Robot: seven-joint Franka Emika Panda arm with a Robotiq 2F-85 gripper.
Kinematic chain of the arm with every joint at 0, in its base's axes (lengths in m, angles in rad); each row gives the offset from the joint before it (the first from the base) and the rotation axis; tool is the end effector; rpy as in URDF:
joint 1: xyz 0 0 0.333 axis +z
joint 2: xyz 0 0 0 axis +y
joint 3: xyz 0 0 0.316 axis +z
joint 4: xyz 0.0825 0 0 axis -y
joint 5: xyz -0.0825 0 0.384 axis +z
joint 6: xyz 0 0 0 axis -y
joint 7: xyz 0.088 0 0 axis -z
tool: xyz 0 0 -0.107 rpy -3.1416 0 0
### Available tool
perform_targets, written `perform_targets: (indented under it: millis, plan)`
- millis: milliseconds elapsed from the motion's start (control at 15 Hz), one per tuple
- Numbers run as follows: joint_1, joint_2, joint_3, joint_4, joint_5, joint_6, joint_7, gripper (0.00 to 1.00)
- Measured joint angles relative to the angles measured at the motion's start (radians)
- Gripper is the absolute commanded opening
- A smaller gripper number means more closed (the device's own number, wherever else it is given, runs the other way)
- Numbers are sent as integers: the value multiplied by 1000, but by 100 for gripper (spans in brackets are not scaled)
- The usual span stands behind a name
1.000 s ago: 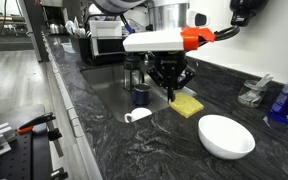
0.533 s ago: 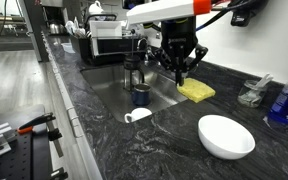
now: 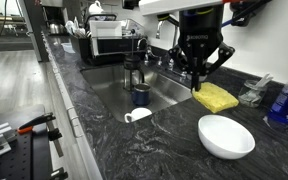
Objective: Put the sponge in the bowl
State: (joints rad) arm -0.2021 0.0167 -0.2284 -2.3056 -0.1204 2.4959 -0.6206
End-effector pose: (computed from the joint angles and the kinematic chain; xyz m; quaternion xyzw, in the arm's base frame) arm 0.4818 -0.2204 0.3557 0.9856 0.1391 0.0538 0.0799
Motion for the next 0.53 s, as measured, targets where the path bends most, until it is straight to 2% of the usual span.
perform_targets:
  millis: [533]
  plan:
    - [-18, 149, -1, 79, 95, 0, -1, 1]
